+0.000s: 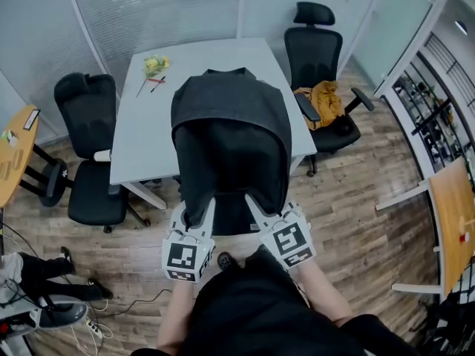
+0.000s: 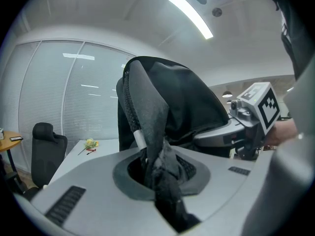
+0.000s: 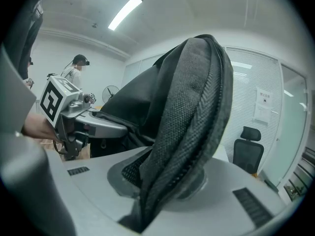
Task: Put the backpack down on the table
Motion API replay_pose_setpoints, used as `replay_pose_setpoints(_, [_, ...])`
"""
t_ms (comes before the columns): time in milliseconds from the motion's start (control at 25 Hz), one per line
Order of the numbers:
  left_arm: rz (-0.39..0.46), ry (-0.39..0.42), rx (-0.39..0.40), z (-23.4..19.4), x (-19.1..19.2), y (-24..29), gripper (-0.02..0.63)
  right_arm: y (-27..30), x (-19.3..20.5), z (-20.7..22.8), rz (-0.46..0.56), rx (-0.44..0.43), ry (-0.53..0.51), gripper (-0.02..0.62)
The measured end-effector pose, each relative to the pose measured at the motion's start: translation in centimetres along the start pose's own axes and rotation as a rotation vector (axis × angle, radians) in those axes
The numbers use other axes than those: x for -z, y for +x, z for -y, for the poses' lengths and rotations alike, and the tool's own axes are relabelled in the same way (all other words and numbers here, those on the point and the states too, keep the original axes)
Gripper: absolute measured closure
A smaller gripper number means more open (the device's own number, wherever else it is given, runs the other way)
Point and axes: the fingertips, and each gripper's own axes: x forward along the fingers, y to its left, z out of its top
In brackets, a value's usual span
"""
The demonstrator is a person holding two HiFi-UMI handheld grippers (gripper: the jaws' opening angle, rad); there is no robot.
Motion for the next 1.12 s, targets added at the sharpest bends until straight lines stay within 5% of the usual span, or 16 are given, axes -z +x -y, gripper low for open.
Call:
replay_pose_setpoints(720, [-0.013,-0.021,0.008,-0.3,0.3,1.9,0.552,0.9,0.4,1.5,-0.012,-0.002,0.014,0.529])
replay_pose_setpoints(1120, [-0.020,-0.013,-0.044,-2.5,-1.5,7.1,0.551,4.6,-0.6,6.6,0.022,-0.045,0.012,0.531])
